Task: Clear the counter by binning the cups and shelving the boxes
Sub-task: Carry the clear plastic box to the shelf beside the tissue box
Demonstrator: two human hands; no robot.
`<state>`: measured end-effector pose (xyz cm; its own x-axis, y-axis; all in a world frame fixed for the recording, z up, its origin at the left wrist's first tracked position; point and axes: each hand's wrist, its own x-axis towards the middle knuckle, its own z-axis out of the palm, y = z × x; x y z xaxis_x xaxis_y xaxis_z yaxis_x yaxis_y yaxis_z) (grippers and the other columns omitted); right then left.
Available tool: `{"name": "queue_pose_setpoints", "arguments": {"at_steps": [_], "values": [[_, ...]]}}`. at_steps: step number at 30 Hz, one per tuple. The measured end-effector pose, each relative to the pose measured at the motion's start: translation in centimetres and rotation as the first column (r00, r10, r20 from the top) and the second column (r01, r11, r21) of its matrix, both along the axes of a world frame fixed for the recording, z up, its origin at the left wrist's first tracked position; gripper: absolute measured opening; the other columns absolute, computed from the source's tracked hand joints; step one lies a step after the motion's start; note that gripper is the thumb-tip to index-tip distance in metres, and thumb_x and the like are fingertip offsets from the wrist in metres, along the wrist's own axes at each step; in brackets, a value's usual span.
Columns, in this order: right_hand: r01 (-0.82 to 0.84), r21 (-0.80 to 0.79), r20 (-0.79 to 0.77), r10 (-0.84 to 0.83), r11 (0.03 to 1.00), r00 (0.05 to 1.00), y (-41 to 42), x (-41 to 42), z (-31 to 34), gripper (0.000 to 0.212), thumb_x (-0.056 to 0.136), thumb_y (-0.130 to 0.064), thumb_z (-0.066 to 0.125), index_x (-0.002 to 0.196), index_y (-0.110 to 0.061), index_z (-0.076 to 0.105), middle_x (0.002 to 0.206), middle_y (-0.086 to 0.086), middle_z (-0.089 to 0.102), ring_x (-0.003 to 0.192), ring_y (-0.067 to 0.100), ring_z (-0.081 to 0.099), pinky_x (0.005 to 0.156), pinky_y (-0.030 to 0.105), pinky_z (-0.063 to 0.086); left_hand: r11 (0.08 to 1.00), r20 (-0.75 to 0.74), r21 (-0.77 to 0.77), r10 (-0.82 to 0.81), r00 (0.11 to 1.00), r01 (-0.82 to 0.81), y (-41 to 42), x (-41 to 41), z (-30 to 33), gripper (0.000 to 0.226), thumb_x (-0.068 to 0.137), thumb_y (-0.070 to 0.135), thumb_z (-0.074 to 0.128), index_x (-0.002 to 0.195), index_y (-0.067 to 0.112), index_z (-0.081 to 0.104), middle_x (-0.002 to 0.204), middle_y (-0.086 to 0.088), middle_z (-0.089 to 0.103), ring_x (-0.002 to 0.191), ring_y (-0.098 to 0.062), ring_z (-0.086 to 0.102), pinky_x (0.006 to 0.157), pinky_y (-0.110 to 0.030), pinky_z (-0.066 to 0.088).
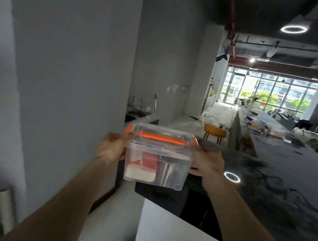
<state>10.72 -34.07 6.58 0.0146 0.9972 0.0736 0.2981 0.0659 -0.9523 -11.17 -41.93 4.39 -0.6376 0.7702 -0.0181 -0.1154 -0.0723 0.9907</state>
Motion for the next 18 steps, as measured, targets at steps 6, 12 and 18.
{"name": "queue_pose_setpoints", "arguments": {"at_steps": [6, 12, 18], "values": [[-0.289, -0.075, -0.018, 0.288, 0.954, 0.957, -4.2, -10.1, -0.9, 0.045, 0.090, -0.056, 0.073, 0.103, -0.013, 0.075, 0.108, 0.014, 0.078, 0.094, 0.032, 0.078, 0.081, 0.047, 0.069, 0.953, 0.022, -0.030, 0.302, 0.953, -0.302, -11.5, -6.0, -0.7, 0.041, 0.095, 0.019, 0.065, 0.128, -0.004, 0.055, 0.102, -0.016, 0.065, 0.070, -0.021, 0.062, 0.062, -0.031, 0.052], [-0.522, -0.088, 0.018, 0.525, 0.849, 0.851, -11.4, -19.3, -3.0, 0.034, 0.091, -0.051, 0.072, 0.083, -0.018, 0.066, 0.102, 0.015, 0.078, 0.082, 0.033, 0.079, 0.075, 0.049, 0.069, 0.820, -0.009, -0.059, 0.570, 0.822, -0.569, -24.0, -9.6, -1.4, 0.032, 0.092, 0.021, 0.069, 0.117, 0.004, 0.059, 0.090, -0.010, 0.066, 0.072, -0.020, 0.063, 0.068, -0.030, 0.054], [-0.710, -0.099, 0.047, 0.716, 0.697, 0.696, -21.9, -27.2, -4.8, 0.045, 0.086, -0.052, 0.074, 0.095, -0.008, 0.078, 0.099, 0.018, 0.080, 0.076, 0.035, 0.080, 0.073, 0.050, 0.069, 0.631, -0.031, -0.074, 0.772, 0.635, -0.772, -37.6, -12.3, -3.2, 0.034, 0.088, 0.029, 0.073, 0.113, 0.010, 0.061, 0.102, -0.012, 0.073, 0.088, -0.028, 0.073, 0.066, -0.033, 0.058]]}}
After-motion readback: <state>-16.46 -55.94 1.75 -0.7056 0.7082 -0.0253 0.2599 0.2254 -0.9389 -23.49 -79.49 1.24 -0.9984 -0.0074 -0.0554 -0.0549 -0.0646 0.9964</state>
